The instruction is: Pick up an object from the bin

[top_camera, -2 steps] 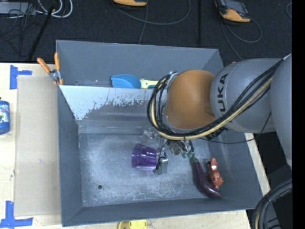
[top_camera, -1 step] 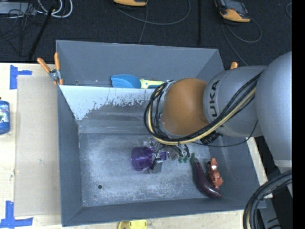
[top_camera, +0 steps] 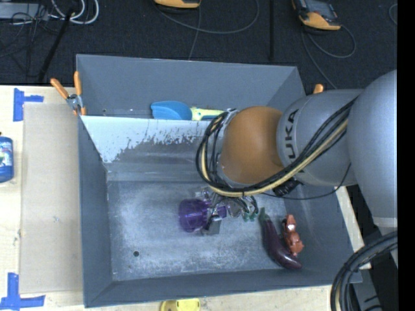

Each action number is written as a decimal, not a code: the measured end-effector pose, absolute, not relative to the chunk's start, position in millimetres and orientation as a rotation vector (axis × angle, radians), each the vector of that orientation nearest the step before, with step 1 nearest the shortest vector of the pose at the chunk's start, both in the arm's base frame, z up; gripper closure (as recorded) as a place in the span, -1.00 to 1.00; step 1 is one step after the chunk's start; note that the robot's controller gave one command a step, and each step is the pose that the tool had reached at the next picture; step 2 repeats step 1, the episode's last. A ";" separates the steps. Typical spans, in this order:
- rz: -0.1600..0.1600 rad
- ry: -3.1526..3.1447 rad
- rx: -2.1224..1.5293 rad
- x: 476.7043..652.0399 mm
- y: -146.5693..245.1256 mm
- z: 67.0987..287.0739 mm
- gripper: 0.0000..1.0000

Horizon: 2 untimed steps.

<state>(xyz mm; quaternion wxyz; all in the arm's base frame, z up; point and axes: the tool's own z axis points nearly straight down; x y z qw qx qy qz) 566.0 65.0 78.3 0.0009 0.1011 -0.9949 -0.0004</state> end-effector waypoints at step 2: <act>-0.001 -3.125 0.336 563.8 66.4 224.9 1.00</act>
Offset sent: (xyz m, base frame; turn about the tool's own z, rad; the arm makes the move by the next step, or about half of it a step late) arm 0.0000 0.0000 0.0000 0.0000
